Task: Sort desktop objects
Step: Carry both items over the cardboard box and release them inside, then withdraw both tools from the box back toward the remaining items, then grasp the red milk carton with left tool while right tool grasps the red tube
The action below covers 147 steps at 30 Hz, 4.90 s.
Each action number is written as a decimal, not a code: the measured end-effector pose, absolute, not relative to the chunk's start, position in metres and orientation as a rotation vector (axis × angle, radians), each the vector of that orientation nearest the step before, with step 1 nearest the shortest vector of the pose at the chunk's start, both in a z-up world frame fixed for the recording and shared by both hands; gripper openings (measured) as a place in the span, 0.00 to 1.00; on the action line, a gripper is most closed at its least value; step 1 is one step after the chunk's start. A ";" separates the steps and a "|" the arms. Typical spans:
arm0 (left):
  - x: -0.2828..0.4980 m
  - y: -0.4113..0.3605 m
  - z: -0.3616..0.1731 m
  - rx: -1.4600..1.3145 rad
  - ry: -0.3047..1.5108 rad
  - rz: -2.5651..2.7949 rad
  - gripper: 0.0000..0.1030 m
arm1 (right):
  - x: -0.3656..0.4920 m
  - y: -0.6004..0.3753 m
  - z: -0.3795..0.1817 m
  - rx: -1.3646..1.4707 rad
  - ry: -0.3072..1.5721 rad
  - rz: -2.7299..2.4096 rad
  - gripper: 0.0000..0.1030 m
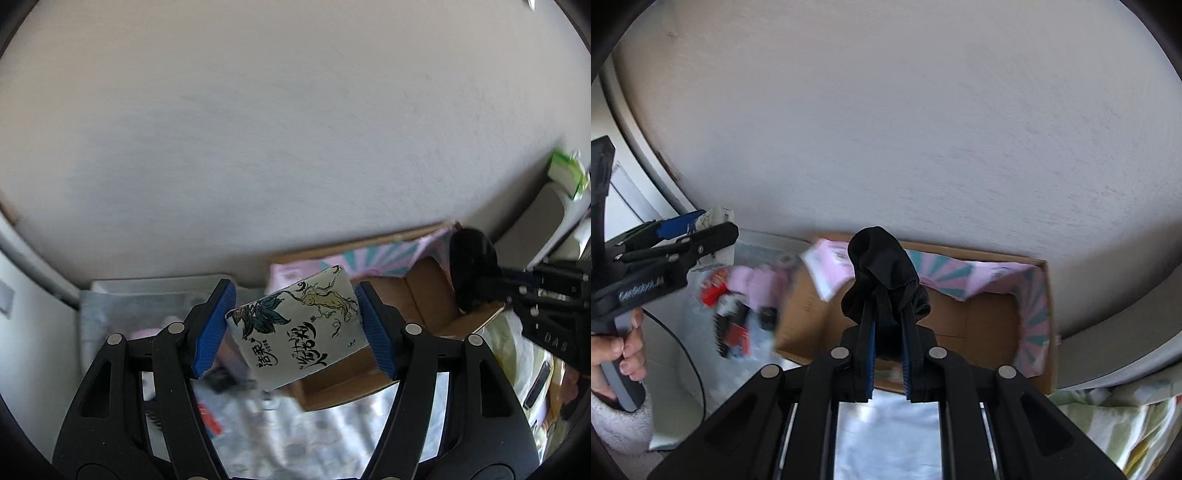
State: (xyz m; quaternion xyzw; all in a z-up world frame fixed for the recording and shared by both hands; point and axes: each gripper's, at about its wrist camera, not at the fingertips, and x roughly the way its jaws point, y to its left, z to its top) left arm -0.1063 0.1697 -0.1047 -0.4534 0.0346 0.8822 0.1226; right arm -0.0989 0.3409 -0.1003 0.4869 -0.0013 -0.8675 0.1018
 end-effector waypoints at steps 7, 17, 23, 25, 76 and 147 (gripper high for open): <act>-0.118 0.217 -0.139 -1.441 0.122 2.513 0.63 | -0.126 0.377 -0.129 1.538 0.069 -2.468 0.11; -0.128 0.238 -0.155 -1.521 0.168 2.492 0.63 | -0.142 0.397 -0.161 1.630 0.095 -2.369 0.11; -0.138 0.239 -0.164 -1.605 0.092 2.478 0.99 | -0.145 0.395 -0.175 1.708 0.219 -2.337 0.48; -0.137 0.238 -0.162 -1.600 0.094 2.483 1.00 | -0.142 0.396 -0.177 1.712 0.254 -2.348 0.94; -0.068 0.002 -0.042 -1.329 -0.027 2.704 1.00 | -0.070 0.282 -0.073 1.348 0.193 -2.531 1.00; -0.092 -0.113 -0.253 -1.446 0.458 2.520 0.53 | -0.071 0.057 -0.270 1.238 0.015 -2.604 0.18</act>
